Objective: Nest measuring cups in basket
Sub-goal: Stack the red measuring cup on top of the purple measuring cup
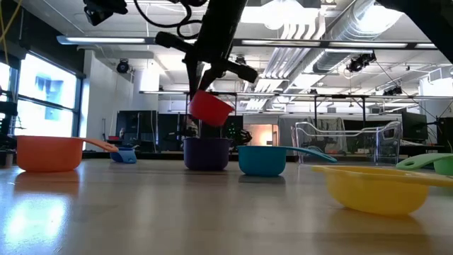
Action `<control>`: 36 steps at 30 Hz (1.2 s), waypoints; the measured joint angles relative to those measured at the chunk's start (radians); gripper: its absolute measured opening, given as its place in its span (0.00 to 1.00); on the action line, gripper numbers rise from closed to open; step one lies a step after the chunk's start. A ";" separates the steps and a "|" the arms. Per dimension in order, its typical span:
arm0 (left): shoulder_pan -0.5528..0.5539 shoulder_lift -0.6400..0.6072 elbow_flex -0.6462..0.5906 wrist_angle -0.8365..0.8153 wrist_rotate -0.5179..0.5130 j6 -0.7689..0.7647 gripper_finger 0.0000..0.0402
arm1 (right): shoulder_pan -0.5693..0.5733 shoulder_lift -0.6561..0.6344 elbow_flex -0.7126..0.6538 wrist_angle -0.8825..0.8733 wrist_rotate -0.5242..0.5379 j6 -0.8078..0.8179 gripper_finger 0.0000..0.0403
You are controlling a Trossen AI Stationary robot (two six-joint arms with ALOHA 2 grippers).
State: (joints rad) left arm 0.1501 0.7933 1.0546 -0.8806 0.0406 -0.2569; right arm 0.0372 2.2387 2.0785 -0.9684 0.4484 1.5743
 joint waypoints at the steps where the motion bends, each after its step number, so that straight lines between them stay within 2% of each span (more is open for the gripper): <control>1: 0.000 0.000 0.000 0.000 0.000 0.000 0.12 | 0.000 0.000 0.000 -0.001 0.003 0.006 0.01; 8: 0.000 0.000 0.000 -0.001 0.000 0.000 0.12 | 0.003 0.012 0.000 -0.013 0.023 0.046 0.00; 32: 0.000 0.000 0.000 -0.022 0.000 0.017 0.12 | -0.001 0.079 0.001 -0.013 -0.020 0.068 0.00; 36: 0.000 0.000 0.000 -0.022 0.000 0.019 0.12 | -0.007 0.079 0.001 -0.021 -0.045 0.068 0.03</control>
State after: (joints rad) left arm 0.1501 0.7933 1.0546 -0.9024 0.0402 -0.2382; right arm 0.0300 2.3173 2.0792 -0.9892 0.4033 1.6428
